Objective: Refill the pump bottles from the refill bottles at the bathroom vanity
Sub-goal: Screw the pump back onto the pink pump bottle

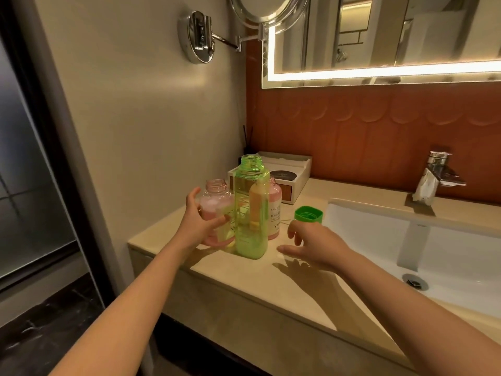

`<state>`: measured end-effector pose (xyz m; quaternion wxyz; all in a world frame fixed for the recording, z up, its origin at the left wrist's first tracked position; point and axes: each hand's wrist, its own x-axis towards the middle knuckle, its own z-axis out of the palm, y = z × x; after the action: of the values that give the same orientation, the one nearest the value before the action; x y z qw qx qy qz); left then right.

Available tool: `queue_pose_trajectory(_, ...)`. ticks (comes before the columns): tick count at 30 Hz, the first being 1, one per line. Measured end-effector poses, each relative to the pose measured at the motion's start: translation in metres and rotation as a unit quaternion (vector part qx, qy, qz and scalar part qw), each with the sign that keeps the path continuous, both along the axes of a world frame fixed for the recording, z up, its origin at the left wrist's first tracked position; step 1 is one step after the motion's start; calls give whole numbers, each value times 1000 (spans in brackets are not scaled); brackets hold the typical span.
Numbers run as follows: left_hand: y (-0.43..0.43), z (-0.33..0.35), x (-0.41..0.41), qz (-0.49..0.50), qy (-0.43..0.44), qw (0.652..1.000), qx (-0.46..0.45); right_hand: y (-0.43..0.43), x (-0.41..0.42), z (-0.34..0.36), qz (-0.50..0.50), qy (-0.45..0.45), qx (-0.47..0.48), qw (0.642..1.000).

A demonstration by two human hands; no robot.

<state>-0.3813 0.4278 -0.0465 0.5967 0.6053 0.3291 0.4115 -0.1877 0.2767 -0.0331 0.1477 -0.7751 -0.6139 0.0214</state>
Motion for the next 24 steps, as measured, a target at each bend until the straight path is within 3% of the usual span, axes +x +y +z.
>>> queue_pose_trajectory(5, 4, 3, 4, 2, 3, 1000, 1, 9, 7, -5, -16, -9, -3, 1000)
queue_pose_trajectory(13, 2, -2, -4, 44, 46, 993, 100, 17, 26, -7, -64, 21, 23, 997)
queue_pose_trajectory(24, -26, -13, -24, 38, 26, 985, 167, 1, 30, -9, -69, 30, 34, 997)
